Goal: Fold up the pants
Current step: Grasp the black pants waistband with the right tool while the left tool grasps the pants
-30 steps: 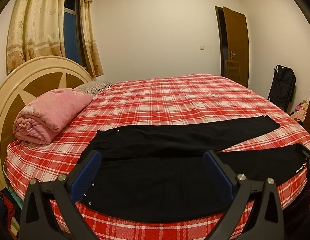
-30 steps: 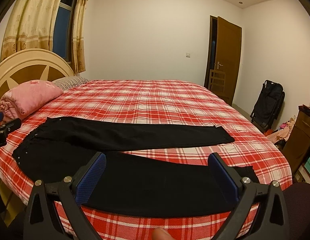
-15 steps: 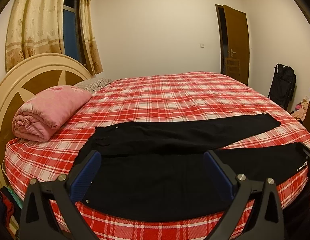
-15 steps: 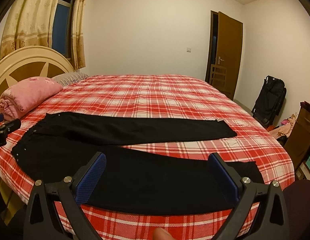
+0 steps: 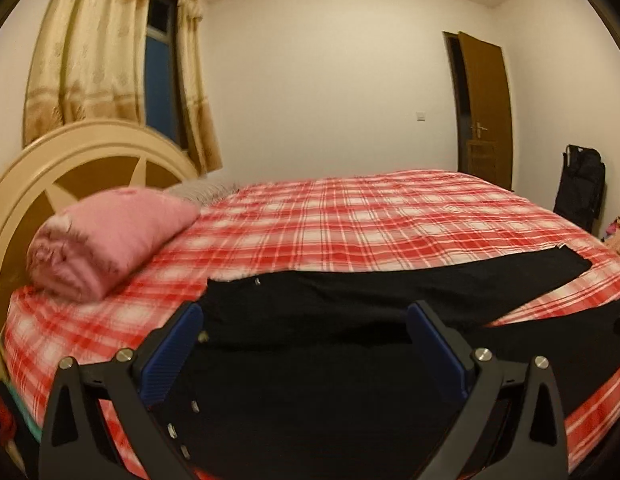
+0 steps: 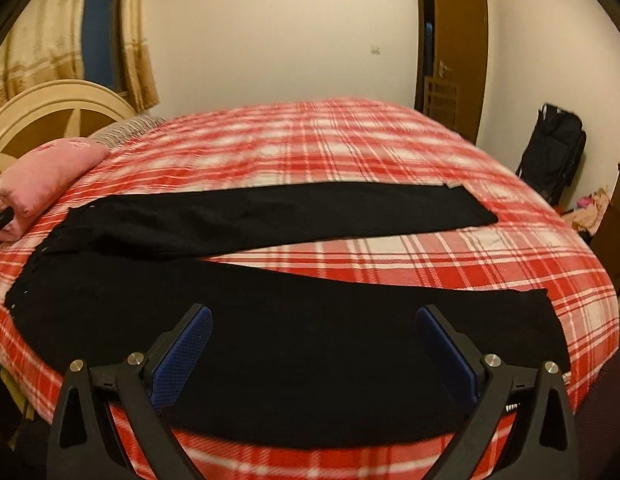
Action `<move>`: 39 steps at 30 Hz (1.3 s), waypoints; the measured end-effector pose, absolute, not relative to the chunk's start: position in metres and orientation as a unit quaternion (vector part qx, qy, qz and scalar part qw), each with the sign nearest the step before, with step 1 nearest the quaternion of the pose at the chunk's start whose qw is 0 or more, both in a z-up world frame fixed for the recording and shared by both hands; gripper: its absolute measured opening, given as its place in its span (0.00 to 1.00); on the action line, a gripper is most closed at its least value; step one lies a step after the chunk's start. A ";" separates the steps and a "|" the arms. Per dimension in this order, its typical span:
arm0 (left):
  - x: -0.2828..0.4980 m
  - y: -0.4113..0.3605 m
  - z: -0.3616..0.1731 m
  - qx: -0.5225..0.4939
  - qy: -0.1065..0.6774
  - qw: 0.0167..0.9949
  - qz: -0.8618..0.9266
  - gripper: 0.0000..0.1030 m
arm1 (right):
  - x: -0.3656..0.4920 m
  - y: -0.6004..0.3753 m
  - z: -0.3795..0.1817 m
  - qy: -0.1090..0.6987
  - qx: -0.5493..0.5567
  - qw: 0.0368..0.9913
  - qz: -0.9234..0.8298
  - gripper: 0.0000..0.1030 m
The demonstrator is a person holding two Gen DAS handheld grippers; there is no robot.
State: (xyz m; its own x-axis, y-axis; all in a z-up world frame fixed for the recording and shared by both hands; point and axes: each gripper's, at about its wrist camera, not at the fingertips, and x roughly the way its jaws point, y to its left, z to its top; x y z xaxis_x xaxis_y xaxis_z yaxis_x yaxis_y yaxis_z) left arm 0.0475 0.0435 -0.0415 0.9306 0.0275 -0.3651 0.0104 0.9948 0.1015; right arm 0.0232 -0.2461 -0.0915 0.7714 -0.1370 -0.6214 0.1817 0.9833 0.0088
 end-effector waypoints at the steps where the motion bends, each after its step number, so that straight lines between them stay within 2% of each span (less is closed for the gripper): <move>1: 0.061 0.052 -0.043 0.059 0.195 0.979 0.011 1.00 | 0.030 -0.254 -0.093 0.333 0.040 0.938 -0.088 0.98; 8: 0.159 0.127 -0.063 0.083 0.276 0.956 0.049 1.00 | 0.073 -0.321 -0.093 0.345 0.064 0.927 -0.132 0.96; 13: 0.232 0.179 -0.087 0.101 0.332 0.934 0.087 1.00 | 0.102 -0.359 -0.095 0.356 0.071 0.919 -0.153 0.81; 20: 0.303 0.199 -0.118 0.075 0.398 0.914 0.038 1.00 | 0.145 -0.404 -0.095 0.377 0.084 0.905 -0.178 0.81; 28: 0.349 0.202 -0.157 0.043 0.455 0.890 -0.016 0.82 | 0.181 -0.449 -0.094 0.385 0.089 0.896 -0.201 0.81; 30: 0.351 0.201 -0.160 0.041 0.462 0.885 -0.035 0.68 | 0.191 -0.464 -0.096 0.388 0.093 0.892 -0.211 0.81; 33: 0.351 0.197 -0.161 0.045 0.464 0.883 -0.052 0.57 | 0.207 -0.493 -0.101 0.393 0.105 0.884 -0.229 0.81; 36: 0.352 0.196 -0.160 0.057 0.463 0.883 -0.056 0.57 | 0.224 -0.519 -0.107 0.400 0.114 0.877 -0.242 0.81; 39: 0.353 0.193 -0.156 0.070 0.455 0.886 -0.053 0.64 | 0.241 -0.548 -0.112 0.406 0.107 0.871 -0.256 0.81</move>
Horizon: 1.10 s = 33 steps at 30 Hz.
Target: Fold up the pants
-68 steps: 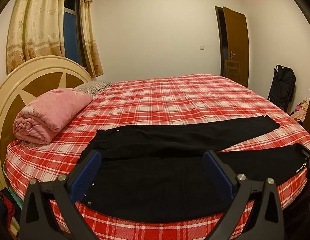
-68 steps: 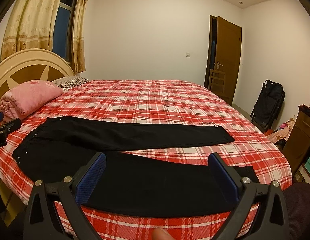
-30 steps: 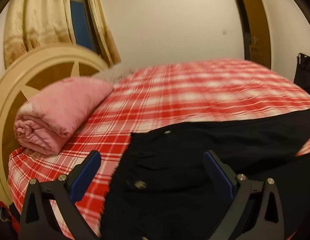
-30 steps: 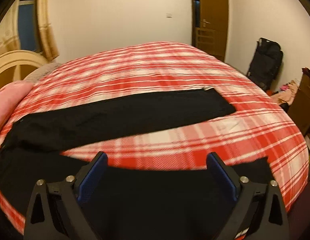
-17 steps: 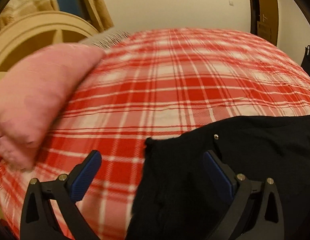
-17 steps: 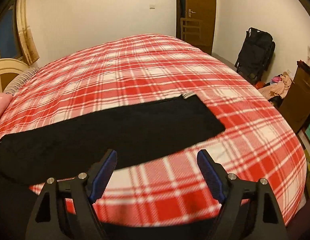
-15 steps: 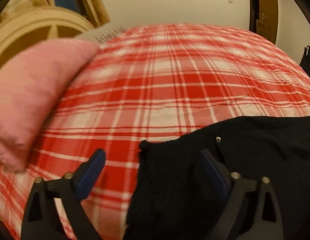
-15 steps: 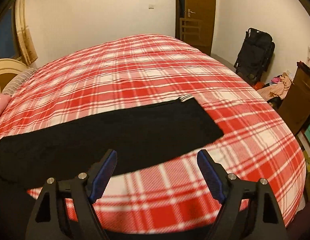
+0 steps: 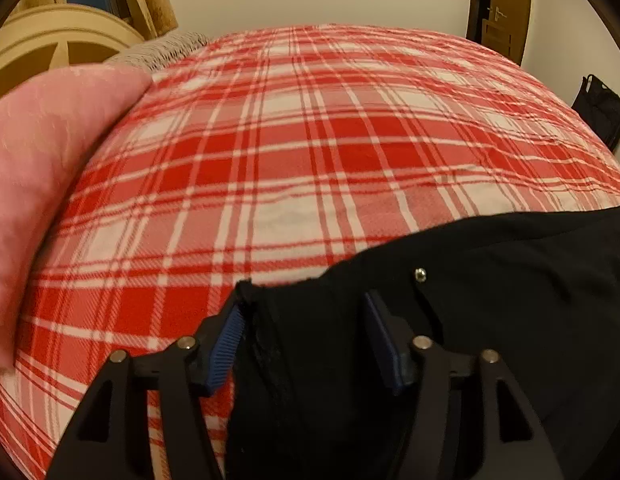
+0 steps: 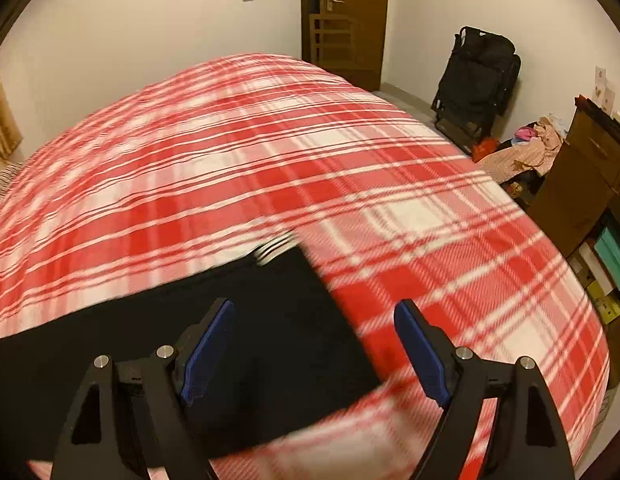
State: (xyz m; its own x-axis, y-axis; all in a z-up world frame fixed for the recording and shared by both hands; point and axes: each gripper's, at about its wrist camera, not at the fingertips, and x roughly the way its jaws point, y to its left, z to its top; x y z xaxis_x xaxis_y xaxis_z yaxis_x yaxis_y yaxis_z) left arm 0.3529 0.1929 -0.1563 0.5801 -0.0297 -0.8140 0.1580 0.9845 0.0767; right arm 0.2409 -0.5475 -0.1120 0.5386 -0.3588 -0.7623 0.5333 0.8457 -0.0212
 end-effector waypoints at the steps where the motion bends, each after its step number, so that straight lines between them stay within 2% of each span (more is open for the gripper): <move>1: 0.355 0.191 -0.156 0.083 0.453 0.886 -0.053 0.64 | 0.246 -0.558 -0.113 0.408 0.109 0.869 -0.259 0.81; 3: 0.361 0.189 -0.156 0.096 0.452 0.885 -0.050 0.73 | 0.257 -0.578 -0.116 0.412 0.117 0.866 -0.257 0.81; 6: 0.366 0.186 -0.159 0.104 0.460 0.880 -0.054 0.74 | 0.273 -0.597 -0.121 0.419 0.142 0.865 -0.236 0.81; 12: 0.367 0.183 -0.159 0.107 0.470 0.874 -0.065 0.62 | 0.315 -0.606 -0.150 0.472 0.202 0.843 -0.161 0.80; 14: 0.366 0.183 -0.159 0.106 0.472 0.873 -0.068 0.59 | 0.322 -0.593 -0.153 0.480 0.151 0.846 -0.175 0.57; 15: 0.367 0.183 -0.159 0.104 0.474 0.872 -0.068 0.58 | 0.322 -0.587 -0.151 0.481 0.142 0.849 -0.163 0.32; 16: 0.368 0.183 -0.158 0.101 0.477 0.871 -0.067 0.56 | 0.319 -0.585 -0.148 0.476 0.160 0.853 -0.142 0.18; 17: 0.368 0.182 -0.157 0.100 0.479 0.870 -0.068 0.50 | 0.314 -0.582 -0.142 0.474 0.163 0.854 -0.141 0.14; 18: 0.367 0.180 -0.157 0.101 0.478 0.869 -0.074 0.39 | 0.309 -0.578 -0.137 0.471 0.160 0.856 -0.139 0.14; 21: 0.361 0.172 -0.147 0.108 0.467 0.874 -0.082 0.27 | 0.280 -0.563 -0.110 0.447 0.143 0.873 -0.131 0.13; 28: 0.311 0.183 -0.082 0.079 0.388 0.912 -0.107 0.25 | 0.164 -0.557 -0.057 0.381 0.150 0.904 -0.125 0.13; 33: 0.253 0.200 -0.056 0.058 0.344 0.929 -0.127 0.25 | 0.084 -0.553 -0.063 0.386 0.163 0.899 -0.125 0.13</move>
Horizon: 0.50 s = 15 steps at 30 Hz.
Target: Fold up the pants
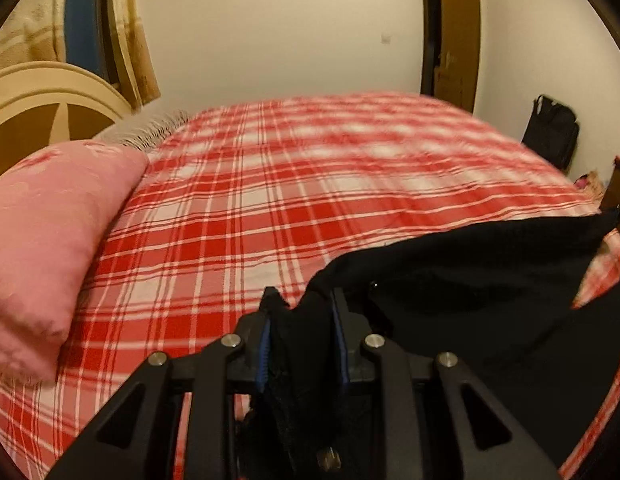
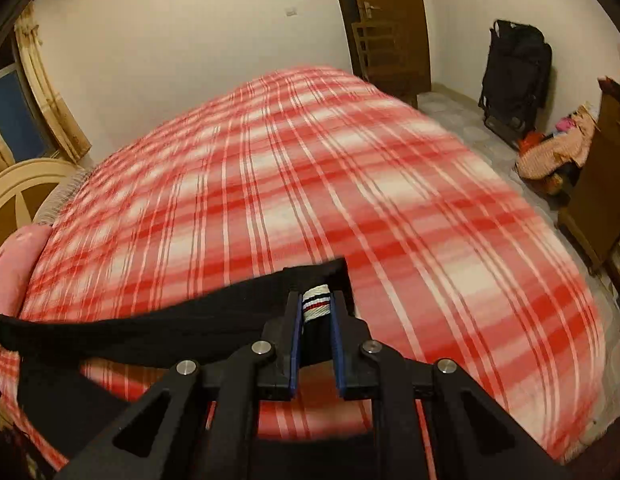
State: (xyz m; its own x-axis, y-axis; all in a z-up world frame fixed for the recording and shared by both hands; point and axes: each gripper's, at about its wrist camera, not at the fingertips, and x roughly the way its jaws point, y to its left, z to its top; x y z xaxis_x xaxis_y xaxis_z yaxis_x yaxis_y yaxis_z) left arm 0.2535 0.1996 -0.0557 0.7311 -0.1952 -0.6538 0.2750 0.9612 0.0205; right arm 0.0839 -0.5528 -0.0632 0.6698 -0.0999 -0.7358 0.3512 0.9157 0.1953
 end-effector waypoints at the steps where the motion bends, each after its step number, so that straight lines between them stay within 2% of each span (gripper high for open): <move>1: 0.239 0.204 -0.054 0.053 0.338 0.931 -0.131 0.25 | 0.070 -0.550 -0.072 0.397 0.163 0.895 -0.125 0.13; 6: 0.188 0.217 -0.070 0.033 0.327 0.932 -0.152 0.25 | 0.037 -0.530 -0.128 0.469 0.136 0.863 -0.127 0.14; 8: 0.176 0.219 -0.088 0.021 0.332 0.929 -0.160 0.25 | 0.034 -0.524 -0.136 0.480 0.116 0.859 -0.134 0.18; 9: 0.173 0.220 -0.098 0.011 0.337 0.928 -0.161 0.25 | 0.033 -0.519 -0.134 0.481 0.098 0.859 -0.143 0.26; 10: 0.170 0.222 -0.108 0.002 0.342 0.926 -0.159 0.25 | 0.032 -0.513 -0.128 0.479 0.081 0.861 -0.149 0.40; 11: 0.166 0.222 -0.115 -0.004 0.344 0.926 -0.157 0.25 | 0.030 -0.505 -0.118 0.472 0.064 0.866 -0.153 0.46; 12: 0.165 0.223 -0.122 -0.011 0.346 0.925 -0.155 0.25 | 0.029 -0.494 -0.105 0.460 0.044 0.873 -0.155 0.49; 15: 0.162 0.223 -0.129 -0.023 0.341 0.927 -0.153 0.25 | 0.035 -0.444 -0.067 0.425 -0.008 0.896 -0.129 0.49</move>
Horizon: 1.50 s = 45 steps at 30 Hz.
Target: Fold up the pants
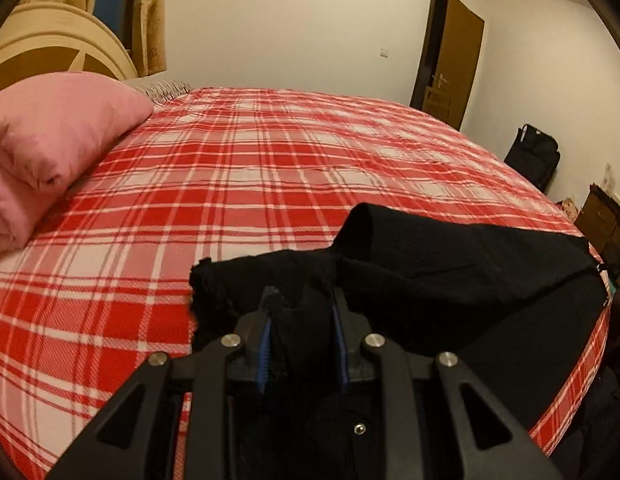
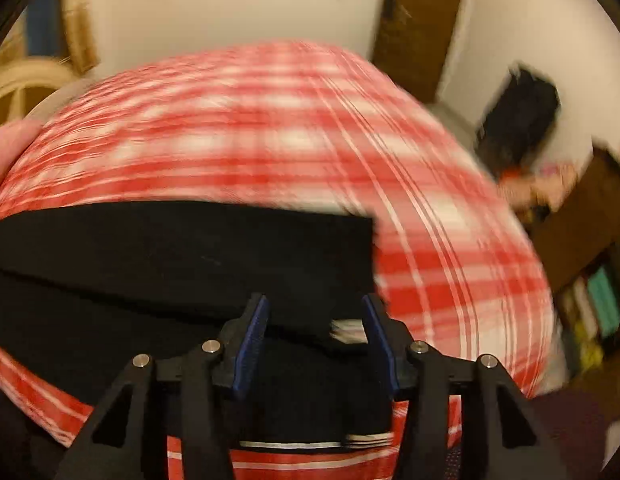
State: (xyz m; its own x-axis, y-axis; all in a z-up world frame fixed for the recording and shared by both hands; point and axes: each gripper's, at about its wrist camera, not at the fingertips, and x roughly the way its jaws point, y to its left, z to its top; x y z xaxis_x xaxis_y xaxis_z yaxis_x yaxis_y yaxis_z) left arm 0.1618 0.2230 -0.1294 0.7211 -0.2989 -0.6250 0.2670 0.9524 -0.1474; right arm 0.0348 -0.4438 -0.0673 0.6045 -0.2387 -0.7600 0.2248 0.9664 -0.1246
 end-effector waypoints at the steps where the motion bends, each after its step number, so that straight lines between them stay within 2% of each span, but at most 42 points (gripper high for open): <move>1: 0.161 0.222 -0.129 -0.022 0.338 0.928 -0.152 0.25 | 0.040 -0.418 -0.057 0.414 -0.030 0.903 -0.107 0.49; 5: 0.161 0.222 -0.124 -0.020 0.326 0.932 -0.155 0.25 | 0.070 -0.310 -0.062 0.407 -0.106 0.907 -0.003 0.49; 11: 0.160 0.225 -0.124 -0.021 0.322 0.933 -0.158 0.25 | 0.117 -0.169 -0.128 0.430 -0.220 0.865 0.133 0.49; 14: 0.156 0.226 -0.123 -0.018 0.319 0.934 -0.160 0.25 | 0.134 -0.143 -0.150 0.427 -0.265 0.854 0.137 0.49; 15: 0.154 0.227 -0.122 -0.021 0.317 0.934 -0.161 0.25 | 0.142 -0.140 -0.156 0.430 -0.270 0.851 0.133 0.42; 16: 0.152 0.228 -0.120 -0.023 0.315 0.935 -0.162 0.25 | 0.145 -0.139 -0.158 0.432 -0.269 0.851 0.129 0.24; 18: 0.148 0.228 -0.115 -0.022 0.311 0.936 -0.165 0.25 | 0.152 -0.143 -0.158 0.440 -0.251 0.852 0.134 0.03; 27: 0.130 0.231 -0.075 -0.012 0.284 0.941 -0.183 0.25 | 0.092 -0.155 -0.099 0.395 -0.216 0.879 0.158 0.02; 32: 0.103 0.238 -0.072 -0.008 0.276 0.942 -0.193 0.25 | 0.064 -0.145 -0.141 0.432 -0.234 0.852 0.180 0.02; 36: 0.085 0.240 -0.103 -0.004 0.307 0.932 -0.193 0.26 | 0.058 -0.141 -0.168 0.448 -0.235 0.843 0.181 0.03; 40: 0.072 0.243 -0.134 -0.014 0.334 0.924 -0.187 0.27 | 0.057 -0.143 -0.166 0.447 -0.233 0.844 0.180 0.03; 43: 0.068 0.250 -0.144 -0.024 0.343 0.922 -0.179 0.41 | 0.058 -0.141 -0.167 0.451 -0.235 0.841 0.183 0.07; 45: 0.065 0.254 -0.146 -0.020 0.348 0.922 -0.166 0.68 | 0.053 -0.142 -0.167 0.451 -0.234 0.842 0.181 0.07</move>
State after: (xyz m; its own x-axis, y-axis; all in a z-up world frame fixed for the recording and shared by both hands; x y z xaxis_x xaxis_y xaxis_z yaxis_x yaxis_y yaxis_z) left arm 0.0652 0.2542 -0.1456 0.7023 -0.3209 -0.6354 0.2930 0.9438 -0.1528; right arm 0.0531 -0.1418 -0.1669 0.5269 0.0946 -0.8447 -0.5163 0.8251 -0.2297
